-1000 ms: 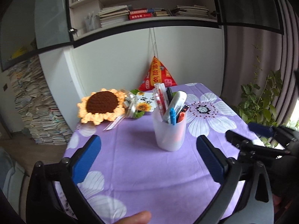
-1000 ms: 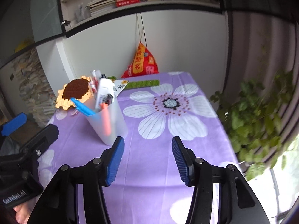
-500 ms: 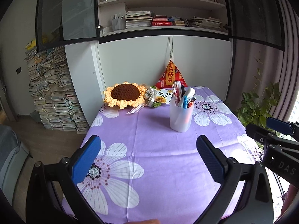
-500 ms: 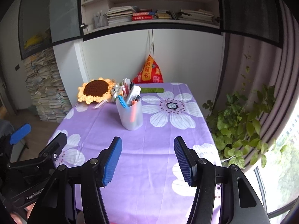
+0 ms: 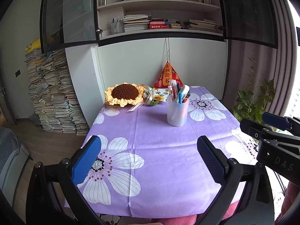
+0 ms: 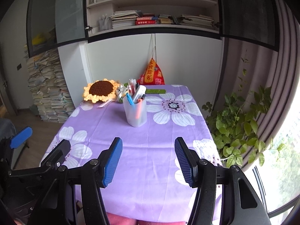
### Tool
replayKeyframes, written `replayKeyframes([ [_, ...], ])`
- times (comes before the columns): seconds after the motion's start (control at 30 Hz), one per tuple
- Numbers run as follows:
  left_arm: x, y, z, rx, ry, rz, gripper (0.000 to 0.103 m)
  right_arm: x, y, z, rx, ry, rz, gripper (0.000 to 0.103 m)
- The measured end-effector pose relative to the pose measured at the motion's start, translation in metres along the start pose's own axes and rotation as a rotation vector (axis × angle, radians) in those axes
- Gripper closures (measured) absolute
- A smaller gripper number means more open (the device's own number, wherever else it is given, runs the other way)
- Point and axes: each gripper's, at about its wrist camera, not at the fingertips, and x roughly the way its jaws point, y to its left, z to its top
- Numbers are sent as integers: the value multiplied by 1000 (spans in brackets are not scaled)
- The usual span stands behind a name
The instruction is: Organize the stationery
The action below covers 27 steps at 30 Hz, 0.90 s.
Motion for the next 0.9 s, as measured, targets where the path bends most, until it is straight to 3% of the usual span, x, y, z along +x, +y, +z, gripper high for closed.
replayKeyframes([
  [0.63,-2,5,0,-32,16,-6,1,-6,3,-3,-12,4,10,44],
  [0.9,-40,9,33,-40,-75,17,1,-36,8,17,-27,-49,0,44],
])
